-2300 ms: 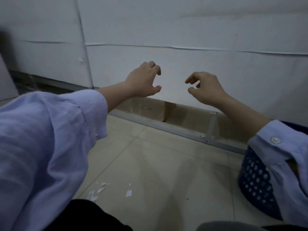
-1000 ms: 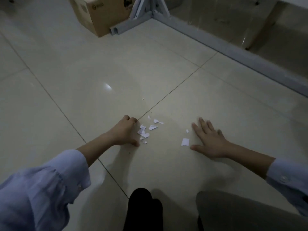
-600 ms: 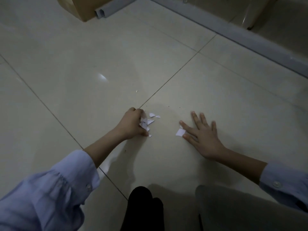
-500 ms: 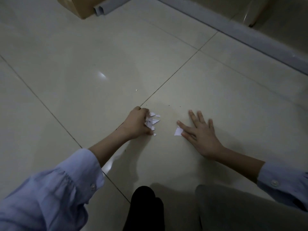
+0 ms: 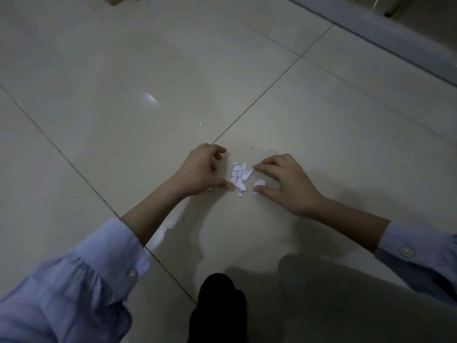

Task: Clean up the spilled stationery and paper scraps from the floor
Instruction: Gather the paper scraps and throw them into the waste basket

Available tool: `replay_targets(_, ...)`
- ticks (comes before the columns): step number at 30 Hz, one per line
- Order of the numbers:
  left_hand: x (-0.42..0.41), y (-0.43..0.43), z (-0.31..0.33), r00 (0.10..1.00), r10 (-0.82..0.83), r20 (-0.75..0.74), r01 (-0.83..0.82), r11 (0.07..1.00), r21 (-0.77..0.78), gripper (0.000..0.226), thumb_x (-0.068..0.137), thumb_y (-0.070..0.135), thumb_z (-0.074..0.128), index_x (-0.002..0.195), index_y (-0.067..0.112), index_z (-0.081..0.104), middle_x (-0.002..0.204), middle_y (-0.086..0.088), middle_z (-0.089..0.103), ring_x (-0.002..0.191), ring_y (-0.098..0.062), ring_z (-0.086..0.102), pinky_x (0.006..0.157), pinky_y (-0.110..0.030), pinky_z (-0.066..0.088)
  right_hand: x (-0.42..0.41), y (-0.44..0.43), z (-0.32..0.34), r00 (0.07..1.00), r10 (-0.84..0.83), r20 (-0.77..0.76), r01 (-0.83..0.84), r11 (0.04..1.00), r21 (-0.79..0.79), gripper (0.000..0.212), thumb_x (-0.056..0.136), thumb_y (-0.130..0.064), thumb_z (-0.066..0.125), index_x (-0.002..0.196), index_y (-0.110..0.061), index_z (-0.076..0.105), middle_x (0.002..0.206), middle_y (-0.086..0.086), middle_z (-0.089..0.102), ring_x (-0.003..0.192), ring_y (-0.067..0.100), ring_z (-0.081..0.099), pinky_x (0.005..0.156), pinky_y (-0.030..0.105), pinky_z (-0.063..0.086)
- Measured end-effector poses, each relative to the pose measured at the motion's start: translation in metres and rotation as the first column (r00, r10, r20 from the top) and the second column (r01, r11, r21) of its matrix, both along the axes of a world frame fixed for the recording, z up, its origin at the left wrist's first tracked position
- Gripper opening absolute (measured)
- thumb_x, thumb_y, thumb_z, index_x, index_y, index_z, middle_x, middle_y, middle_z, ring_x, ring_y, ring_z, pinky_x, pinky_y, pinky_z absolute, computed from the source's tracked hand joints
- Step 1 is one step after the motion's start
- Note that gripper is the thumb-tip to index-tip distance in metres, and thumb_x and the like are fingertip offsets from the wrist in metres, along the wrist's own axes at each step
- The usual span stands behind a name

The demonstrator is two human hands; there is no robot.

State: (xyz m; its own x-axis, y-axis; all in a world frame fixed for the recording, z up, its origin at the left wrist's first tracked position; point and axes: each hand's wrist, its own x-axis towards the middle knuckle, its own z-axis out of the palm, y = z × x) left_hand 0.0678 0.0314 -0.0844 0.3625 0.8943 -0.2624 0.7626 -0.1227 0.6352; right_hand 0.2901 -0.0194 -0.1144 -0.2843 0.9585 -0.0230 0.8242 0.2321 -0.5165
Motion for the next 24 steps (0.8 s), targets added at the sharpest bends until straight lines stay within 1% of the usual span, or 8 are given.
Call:
replay_targets(1, 0.001, -0.002, 0.000, 1.000, -0.015, -0.004, 0.015, 1.000, -0.007, 0.090, 0.050, 0.034, 0.092, 0.128, 0.013, 0.052, 0.106, 0.001, 0.049, 0.073, -0.011, 0.054, 0.073, -0.019, 0.048, -0.002, 0.001, 0.002, 0.999, 0.014, 0.040, -0.013, 0.999, -0.033, 0.061, 0.076, -0.048, 0.072, 0.127, -0.017, 0.061, 0.115, 0.001, 0.058, 0.106, 0.021, 0.049, 0.092, 0.035, 0.042)
replay_targets(3, 0.007, -0.006, -0.003, 0.998, -0.064, -0.016, 0.064, 0.998, -0.008, 0.092, 0.049, 0.037, 0.092, 0.128, 0.013, 0.051, 0.107, 0.000, 0.049, 0.071, -0.007, 0.050, 0.067, -0.013, 0.041, -0.007, 0.004, 0.004, 0.998, 0.033, 0.050, -0.026, 0.989, -0.146, 0.083, 0.069, -0.055, 0.076, 0.138, -0.018, 0.049, 0.113, -0.003, 0.048, 0.105, 0.015, 0.044, 0.088, 0.029, 0.040)
replay_targets(6, 0.019, -0.013, -0.010, 0.994, -0.104, -0.030, 0.105, 0.994, 0.034, 0.083, 0.053, 0.034, 0.090, 0.125, 0.013, 0.054, 0.104, -0.003, 0.049, 0.082, -0.011, 0.047, 0.073, -0.020, 0.040, -0.010, 0.009, 0.005, 1.000, 0.003, -0.004, -0.004, 0.977, -0.214, 0.094, 0.063, -0.050, 0.082, 0.142, -0.015, 0.044, 0.106, -0.006, 0.041, 0.095, 0.009, 0.042, 0.083, 0.024, 0.039)
replay_targets(8, 0.026, -0.016, -0.014, 0.994, -0.104, -0.017, 0.105, 0.993, 0.052, 0.075, 0.057, 0.031, 0.088, 0.123, 0.014, 0.057, 0.103, -0.004, 0.049, 0.088, -0.016, 0.050, 0.079, -0.026, 0.045, -0.010, 0.012, 0.006, 0.999, -0.038, -0.004, 0.037, 0.978, -0.204, 0.086, 0.062, -0.043, 0.085, 0.136, -0.015, 0.052, 0.103, -0.002, 0.048, 0.086, 0.010, 0.045, 0.082, 0.026, 0.042)
replay_targets(11, 0.031, -0.014, -0.017, 0.990, -0.126, -0.066, 0.131, 0.989, 0.073, 0.066, 0.064, 0.027, 0.084, 0.124, 0.015, 0.059, 0.110, -0.008, 0.050, 0.094, -0.021, 0.053, 0.077, -0.024, 0.042, -0.008, 0.016, 0.011, 0.996, -0.090, 0.018, 0.092, 0.979, -0.180, 0.068, 0.062, -0.034, 0.086, 0.124, -0.015, 0.064, 0.099, 0.001, 0.064, 0.077, 0.010, 0.051, 0.081, 0.025, 0.043)
replay_targets(17, 0.034, -0.009, -0.019, 0.991, -0.115, -0.066, 0.121, 0.987, 0.105, 0.039, 0.073, 0.022, 0.075, 0.111, 0.014, 0.067, 0.106, -0.007, 0.054, 0.088, -0.021, 0.056, 0.077, -0.027, 0.045, -0.004, 0.019, 0.015, 0.988, -0.146, -0.045, 0.133, 0.966, -0.221, 0.038, 0.065, -0.024, 0.085, 0.101, -0.016, 0.076, 0.088, 0.000, 0.074, 0.060, -0.009, 0.052, 0.063, -0.001, 0.037)
replay_targets(21, 0.035, -0.009, -0.019, 0.996, -0.092, -0.014, 0.093, 0.983, 0.161, 0.018, 0.081, 0.018, 0.068, 0.095, 0.008, 0.071, 0.095, -0.008, 0.059, 0.081, -0.021, 0.058, 0.072, -0.029, 0.044, -0.005, 0.022, 0.018, 0.989, -0.147, -0.032, 0.134, 0.957, -0.258, 0.029, 0.064, -0.023, 0.086, 0.091, -0.016, 0.077, 0.084, 0.000, 0.075, 0.065, 0.000, 0.059, 0.063, 0.001, 0.038)
replay_targets(24, 0.035, -0.006, -0.019, 0.994, -0.106, -0.029, 0.109, 0.979, 0.171, 0.014, 0.081, 0.017, 0.069, 0.089, 0.007, 0.072, 0.092, -0.009, 0.060, 0.080, -0.020, 0.057, 0.069, -0.026, 0.039, -0.007, 0.023, 0.018, 0.992, -0.124, 0.011, 0.123, 0.955, -0.269, 0.024, 0.066, -0.026, 0.086, 0.087, -0.017, 0.077, 0.086, -0.001, 0.074, 0.073, 0.007, 0.063, 0.071, 0.016, 0.045)
